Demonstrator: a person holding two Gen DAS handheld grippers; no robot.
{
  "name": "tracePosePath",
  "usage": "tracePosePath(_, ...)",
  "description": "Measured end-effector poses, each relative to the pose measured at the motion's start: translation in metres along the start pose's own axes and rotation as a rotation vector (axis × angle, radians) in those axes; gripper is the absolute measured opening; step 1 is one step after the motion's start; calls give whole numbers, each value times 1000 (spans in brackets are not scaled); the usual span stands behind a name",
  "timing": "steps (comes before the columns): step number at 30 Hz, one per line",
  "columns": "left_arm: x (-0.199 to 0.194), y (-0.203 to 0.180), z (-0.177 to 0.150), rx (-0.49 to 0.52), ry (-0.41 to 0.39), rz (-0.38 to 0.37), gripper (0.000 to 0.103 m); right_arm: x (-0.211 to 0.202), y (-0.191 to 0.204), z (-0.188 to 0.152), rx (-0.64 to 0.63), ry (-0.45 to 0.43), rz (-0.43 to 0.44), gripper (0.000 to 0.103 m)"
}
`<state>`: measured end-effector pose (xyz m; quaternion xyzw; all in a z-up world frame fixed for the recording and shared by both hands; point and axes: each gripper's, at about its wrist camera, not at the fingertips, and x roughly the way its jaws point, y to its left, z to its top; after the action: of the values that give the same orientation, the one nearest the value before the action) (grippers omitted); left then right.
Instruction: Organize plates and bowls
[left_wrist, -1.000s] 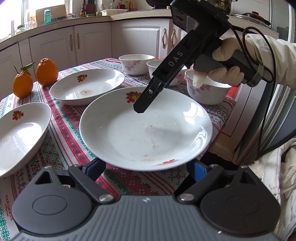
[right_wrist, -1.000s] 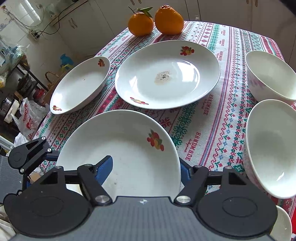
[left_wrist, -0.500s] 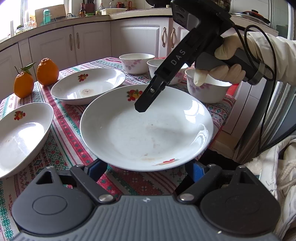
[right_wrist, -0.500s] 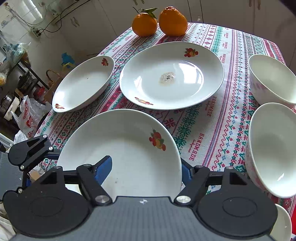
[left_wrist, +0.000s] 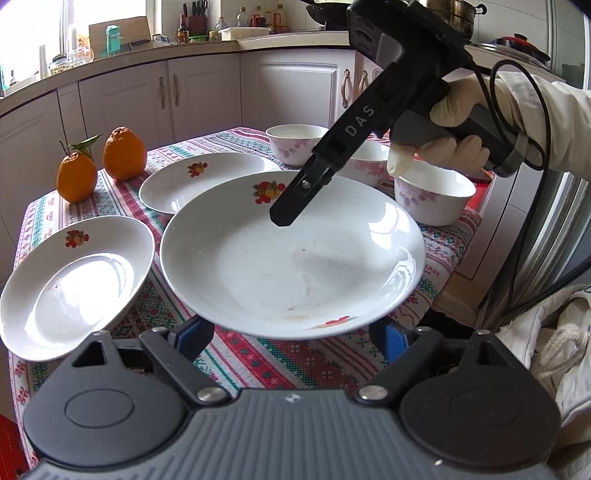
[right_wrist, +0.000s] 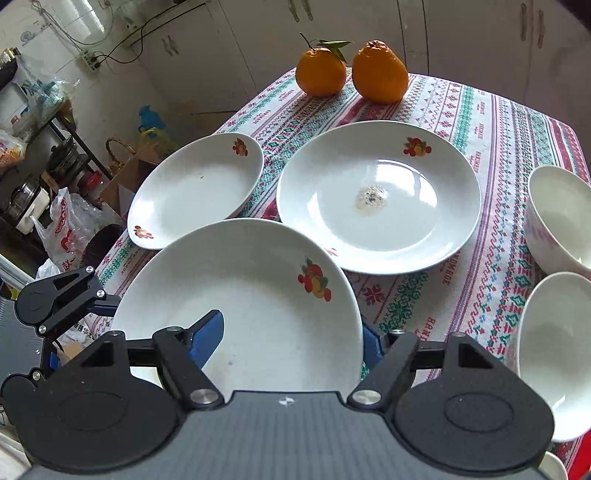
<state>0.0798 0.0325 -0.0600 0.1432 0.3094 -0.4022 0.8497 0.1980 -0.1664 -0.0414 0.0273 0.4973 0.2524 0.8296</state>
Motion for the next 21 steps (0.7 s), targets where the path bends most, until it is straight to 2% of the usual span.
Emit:
tracePosePath(11, -26, 35, -2, -56, -17, 98, 90, 17, 36, 46, -102, -29, 47, 80)
tracePosePath(21, -43, 66, -11, -108, 0, 186, 90, 50, 70, 86, -190, -12, 103, 80)
